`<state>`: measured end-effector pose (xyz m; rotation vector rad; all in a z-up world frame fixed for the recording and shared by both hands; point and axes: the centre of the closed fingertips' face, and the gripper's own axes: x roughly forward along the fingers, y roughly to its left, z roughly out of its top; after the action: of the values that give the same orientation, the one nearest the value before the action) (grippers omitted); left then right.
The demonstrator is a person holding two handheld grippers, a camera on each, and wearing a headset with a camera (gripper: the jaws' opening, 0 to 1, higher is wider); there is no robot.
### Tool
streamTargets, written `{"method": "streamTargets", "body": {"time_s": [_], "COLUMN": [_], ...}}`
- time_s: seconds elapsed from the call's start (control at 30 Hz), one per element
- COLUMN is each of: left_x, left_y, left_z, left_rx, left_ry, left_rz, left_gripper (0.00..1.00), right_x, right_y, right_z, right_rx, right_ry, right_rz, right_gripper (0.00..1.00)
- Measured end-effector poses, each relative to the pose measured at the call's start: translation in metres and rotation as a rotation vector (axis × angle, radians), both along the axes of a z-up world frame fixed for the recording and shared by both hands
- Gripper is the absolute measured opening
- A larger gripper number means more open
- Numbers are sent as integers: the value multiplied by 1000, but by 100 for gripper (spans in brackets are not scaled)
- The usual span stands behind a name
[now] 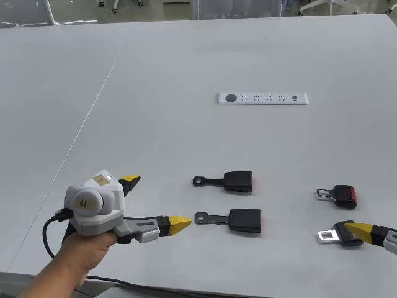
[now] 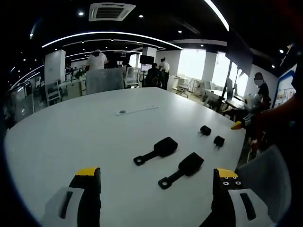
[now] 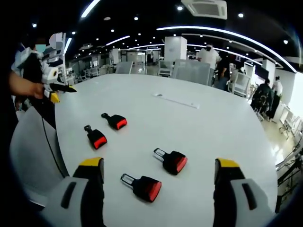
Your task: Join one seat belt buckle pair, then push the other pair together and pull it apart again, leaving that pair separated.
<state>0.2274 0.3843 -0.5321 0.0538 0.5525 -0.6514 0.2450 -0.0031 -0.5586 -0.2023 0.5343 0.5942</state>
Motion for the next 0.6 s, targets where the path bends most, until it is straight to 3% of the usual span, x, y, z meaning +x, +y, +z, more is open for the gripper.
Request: {"method": "streamTargets", "body": {"time_s": [0.6], "left_x": [2], "left_y": [2], "left_z": [1], "left_rx": [-1], "left_ry": [-5], "left_rz": [10], "left_gripper": [100], "right_x": [0], "right_y": [-3], "right_z": [1], "right_rx": [-3], "right_ry": [-3], "right_rz": [3], "right_gripper": [97]}}
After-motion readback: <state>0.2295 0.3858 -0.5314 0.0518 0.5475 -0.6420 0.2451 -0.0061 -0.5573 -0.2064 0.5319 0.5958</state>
